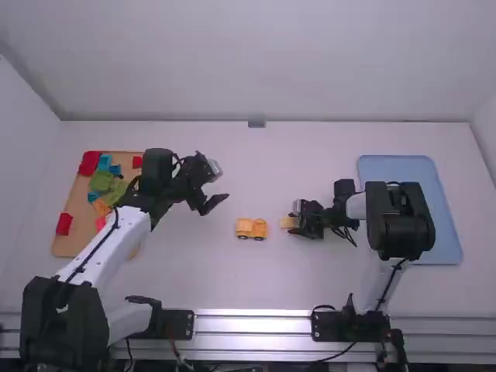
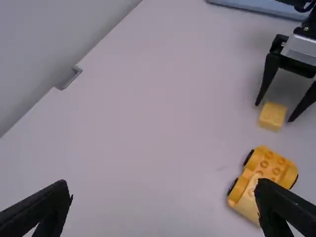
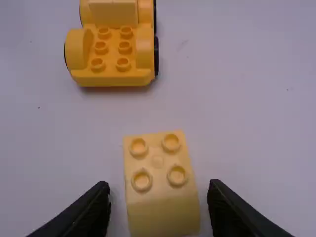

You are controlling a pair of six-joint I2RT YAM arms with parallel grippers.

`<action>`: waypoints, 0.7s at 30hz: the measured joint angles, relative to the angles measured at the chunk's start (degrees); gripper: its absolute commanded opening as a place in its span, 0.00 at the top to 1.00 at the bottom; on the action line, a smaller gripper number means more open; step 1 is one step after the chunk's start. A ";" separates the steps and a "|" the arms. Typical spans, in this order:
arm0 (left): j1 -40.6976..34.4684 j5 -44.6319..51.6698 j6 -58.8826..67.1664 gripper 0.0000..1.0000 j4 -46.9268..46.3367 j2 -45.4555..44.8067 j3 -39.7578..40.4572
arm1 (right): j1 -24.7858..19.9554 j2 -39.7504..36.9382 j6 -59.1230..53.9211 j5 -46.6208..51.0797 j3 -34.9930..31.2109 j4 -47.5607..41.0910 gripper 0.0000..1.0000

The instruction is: Assemble lego blocks to make yellow taxi

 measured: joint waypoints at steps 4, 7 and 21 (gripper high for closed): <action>0.02 1.57 -0.02 0.01 0.70 0.00 0.00 | -0.15 0.00 0.15 -1.03 -1.66 3.15 0.46; 0.02 2.10 -0.02 0.01 1.16 0.00 0.00 | -0.15 0.00 0.24 -1.66 -2.34 4.57 0.49; 0.02 2.75 -0.09 0.01 0.94 0.00 0.00 | -0.15 0.00 2.03 -2.67 -2.80 6.40 0.65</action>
